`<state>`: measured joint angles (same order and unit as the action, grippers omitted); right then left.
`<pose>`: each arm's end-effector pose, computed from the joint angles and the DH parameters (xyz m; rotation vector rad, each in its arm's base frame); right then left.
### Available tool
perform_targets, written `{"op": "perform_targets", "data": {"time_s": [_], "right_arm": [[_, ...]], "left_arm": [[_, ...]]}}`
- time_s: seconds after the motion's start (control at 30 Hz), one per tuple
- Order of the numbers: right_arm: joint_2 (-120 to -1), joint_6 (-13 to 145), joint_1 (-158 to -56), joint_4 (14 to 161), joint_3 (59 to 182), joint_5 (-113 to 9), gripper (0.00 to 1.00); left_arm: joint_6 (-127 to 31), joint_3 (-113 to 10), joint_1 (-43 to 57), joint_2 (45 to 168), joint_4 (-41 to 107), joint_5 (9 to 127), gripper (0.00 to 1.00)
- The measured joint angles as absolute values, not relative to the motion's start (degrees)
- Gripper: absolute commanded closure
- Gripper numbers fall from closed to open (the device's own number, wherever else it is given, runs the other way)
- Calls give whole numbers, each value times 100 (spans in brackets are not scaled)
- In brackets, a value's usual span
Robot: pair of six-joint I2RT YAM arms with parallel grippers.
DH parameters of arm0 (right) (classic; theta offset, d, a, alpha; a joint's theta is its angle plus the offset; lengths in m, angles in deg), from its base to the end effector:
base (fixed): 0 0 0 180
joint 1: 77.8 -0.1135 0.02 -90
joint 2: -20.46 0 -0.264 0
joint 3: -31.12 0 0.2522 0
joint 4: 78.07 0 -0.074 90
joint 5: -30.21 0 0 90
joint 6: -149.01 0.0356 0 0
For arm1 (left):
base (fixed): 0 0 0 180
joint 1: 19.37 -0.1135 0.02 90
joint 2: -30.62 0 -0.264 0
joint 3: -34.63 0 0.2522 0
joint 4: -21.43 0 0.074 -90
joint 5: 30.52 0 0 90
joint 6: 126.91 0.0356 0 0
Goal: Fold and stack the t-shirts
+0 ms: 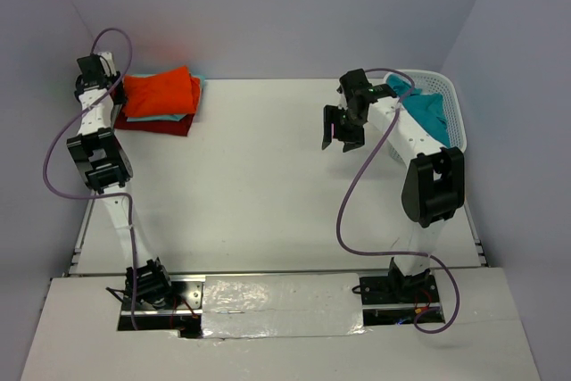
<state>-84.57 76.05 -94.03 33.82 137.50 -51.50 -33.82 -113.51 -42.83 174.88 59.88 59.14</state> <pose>0.3670 0.1122 0.2740 -0.0217 2.7726 0.3557 0.5284 0.2296 0.2226 -0.3901 2.1518 0.2701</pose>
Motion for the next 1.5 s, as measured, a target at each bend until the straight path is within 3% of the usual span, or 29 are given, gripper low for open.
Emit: {"op": "perform_targets", "data": {"time_s": [0.37,0.53,0.77,1.0,1.07,1.13,1.17,1.23,1.27,1.5], "right_arm": [[-8459,7590,-9392,3360,13767,-5124,28],[-8479,7441,-9184,3094,14425,-5228,21],[-8874,7303,-7573,3404,16027,-5760,18],[-10870,7349,-6522,3616,16847,-6387,19],[-11458,7340,-6485,3583,16875,-6396,25],[-11862,7332,-6491,3548,16843,-6382,38],[-11882,7325,-6496,3581,16838,-6374,58],[-11585,7332,-6487,3758,16628,-6323,81],[-11443,7351,-6487,3824,16491,-6286,100],[-10699,7384,-6461,4020,16049,-6411,100]], "left_arm": [[-2752,-11351,-4207,17390,5798,5068,41],[-2603,-11054,-4080,16828,6062,5306,39],[-2293,-10060,-3698,14962,6829,6408,36],[-2188,-9848,-3368,14074,7798,7212,36],[-2195,-9697,-3376,14070,8025,7298,36],[-2201,-9474,-3383,14079,8322,7313,35],[-2201,-9406,-3385,14083,8460,7313,35],[-2201,-9365,-3387,14090,8707,7309,35],[-2203,-9376,-3390,14090,8781,7313,35],[-2206,-9465,-3390,13939,9000,7341,34]]}}
